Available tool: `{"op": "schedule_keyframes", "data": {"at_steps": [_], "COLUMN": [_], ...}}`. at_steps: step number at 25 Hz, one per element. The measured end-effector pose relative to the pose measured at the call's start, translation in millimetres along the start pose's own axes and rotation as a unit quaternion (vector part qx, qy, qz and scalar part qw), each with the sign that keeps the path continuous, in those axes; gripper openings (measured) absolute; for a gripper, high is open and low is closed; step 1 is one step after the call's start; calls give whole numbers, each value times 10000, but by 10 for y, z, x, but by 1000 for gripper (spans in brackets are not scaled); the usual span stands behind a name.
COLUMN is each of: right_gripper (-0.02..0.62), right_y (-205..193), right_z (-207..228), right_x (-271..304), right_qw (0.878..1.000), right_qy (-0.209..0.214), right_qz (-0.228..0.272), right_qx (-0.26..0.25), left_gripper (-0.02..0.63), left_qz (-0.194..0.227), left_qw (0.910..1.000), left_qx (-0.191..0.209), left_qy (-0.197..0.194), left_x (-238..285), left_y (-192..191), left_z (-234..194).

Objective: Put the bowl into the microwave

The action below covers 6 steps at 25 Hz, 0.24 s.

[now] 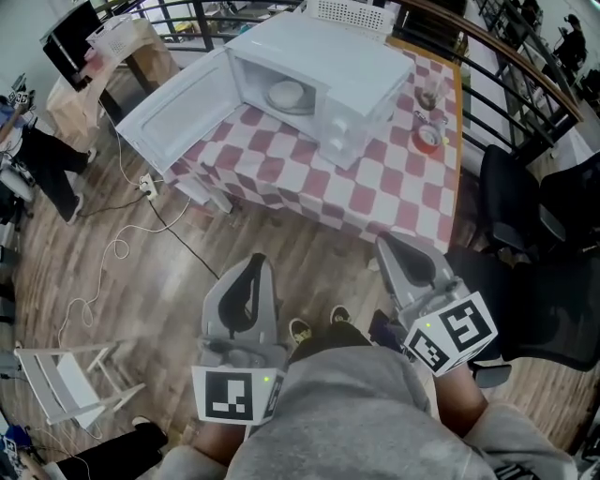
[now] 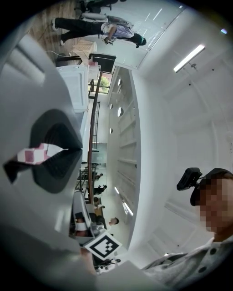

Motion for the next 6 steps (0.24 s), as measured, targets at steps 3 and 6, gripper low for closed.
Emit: {"op": "schedule_keyframes", "data": {"at_steps": [3,6], "right_gripper": [-3,-3], "right_y": [-9,-10], "right_z": [-3,6], "right_x": [16,29], "right_qw": [10000,10000], "right_qy": [48,84], "right_qz": [5,17], "right_qx": [38,16], "left_gripper": [12,12], "left_qz": [8,7], "left_qw": [10000,10000], "left_qx": [-8,3], "left_qy": [-27,-47], "left_x": [24,54], "left_y": [-6,-14], "left_z": [17,51]}}
Point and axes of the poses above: the fingertips, and each gripper's own axes: x forward along the fingers, z to its right, y out of its top, the point moved 2 cm from there along -x, backward along the fingers, and after that the axes turned 4 degrees about x, right-handed, at the moved point
